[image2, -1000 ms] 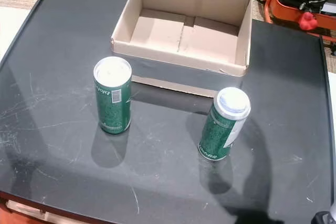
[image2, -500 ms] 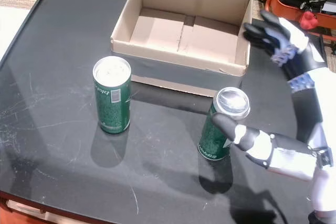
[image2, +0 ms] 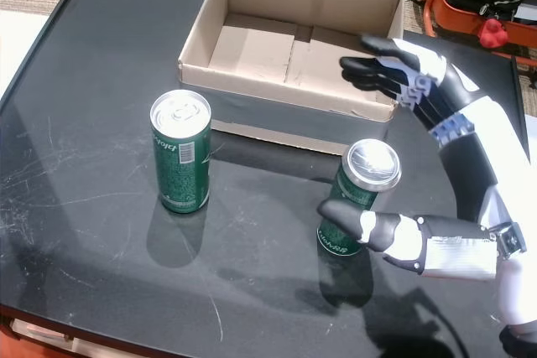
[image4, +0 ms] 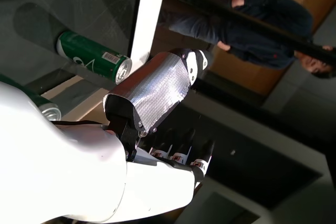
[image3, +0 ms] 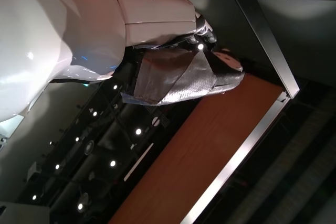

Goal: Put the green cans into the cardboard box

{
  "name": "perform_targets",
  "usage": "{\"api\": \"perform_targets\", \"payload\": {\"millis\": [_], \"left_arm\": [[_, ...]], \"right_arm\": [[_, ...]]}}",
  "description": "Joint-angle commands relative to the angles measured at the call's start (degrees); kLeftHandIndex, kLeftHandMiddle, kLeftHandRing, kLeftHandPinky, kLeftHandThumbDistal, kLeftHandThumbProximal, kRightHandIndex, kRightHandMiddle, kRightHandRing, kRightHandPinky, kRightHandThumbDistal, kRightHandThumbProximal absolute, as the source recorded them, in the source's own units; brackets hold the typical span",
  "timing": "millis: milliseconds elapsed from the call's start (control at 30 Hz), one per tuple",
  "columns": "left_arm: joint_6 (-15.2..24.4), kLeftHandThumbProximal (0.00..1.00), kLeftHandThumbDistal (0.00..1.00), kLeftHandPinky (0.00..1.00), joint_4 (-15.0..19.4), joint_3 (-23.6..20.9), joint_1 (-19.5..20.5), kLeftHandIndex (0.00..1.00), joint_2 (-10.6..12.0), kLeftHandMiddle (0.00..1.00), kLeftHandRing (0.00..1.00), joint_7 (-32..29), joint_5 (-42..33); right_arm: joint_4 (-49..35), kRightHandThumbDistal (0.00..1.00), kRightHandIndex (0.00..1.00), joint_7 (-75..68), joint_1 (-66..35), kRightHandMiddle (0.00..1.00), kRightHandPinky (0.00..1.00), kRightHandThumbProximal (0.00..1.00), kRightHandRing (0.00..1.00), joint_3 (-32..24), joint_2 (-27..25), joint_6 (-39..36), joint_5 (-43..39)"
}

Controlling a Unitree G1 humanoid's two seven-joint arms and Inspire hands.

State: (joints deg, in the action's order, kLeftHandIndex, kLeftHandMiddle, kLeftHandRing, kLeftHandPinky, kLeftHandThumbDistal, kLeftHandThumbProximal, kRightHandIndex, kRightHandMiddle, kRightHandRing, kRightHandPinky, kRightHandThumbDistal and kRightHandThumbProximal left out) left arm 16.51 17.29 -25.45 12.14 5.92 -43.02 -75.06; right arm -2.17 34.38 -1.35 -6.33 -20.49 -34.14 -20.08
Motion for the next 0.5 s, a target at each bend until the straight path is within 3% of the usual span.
{"api": "perform_targets", "payload": {"millis": [0,100,167,267,467], "left_arm": [[0.86,1.0,0.06,1.0,-0.73,-0.37,-0.2,0.86,3.55,0.99,1.0,-1.38,1.08],[1.65,1.0,0.02,1.0,-1.35,-0.66,-0.51,0.85,3.58,0.99,1.0,-2.13,1.93],[1.27,0.91,0.02,1.0,-0.96,-0.57,-0.38,0.85,3.81,0.98,1.0,-1.99,1.19],[0.78,0.98,0.05,1.0,-0.4,-0.44,-0.1,0.85,3.84,0.98,1.0,-1.77,0.58],[0.32,1.0,0.04,1.0,-0.47,-0.6,0.01,0.85,3.47,0.98,1.0,-2.24,0.03]], "right_arm": [[1.87,1.0,0.82,1.06,1.08,0.78,0.83,0.48,0.78,-0.47,-1.55,0.95,0.76],[5.71,1.0,0.83,2.94,3.14,0.79,0.84,0.48,0.78,-0.16,-2.38,1.54,0.77],[7.15,1.0,0.85,3.75,3.52,0.8,0.84,0.51,0.79,-0.03,-2.69,2.01,0.92],[7.3,1.0,0.86,4.77,2.94,0.82,0.86,0.53,0.8,0.37,-2.64,3.24,0.48],[7.46,1.0,0.86,4.66,1.79,0.81,0.87,0.55,0.8,0.79,-1.56,3.26,1.05]]}}
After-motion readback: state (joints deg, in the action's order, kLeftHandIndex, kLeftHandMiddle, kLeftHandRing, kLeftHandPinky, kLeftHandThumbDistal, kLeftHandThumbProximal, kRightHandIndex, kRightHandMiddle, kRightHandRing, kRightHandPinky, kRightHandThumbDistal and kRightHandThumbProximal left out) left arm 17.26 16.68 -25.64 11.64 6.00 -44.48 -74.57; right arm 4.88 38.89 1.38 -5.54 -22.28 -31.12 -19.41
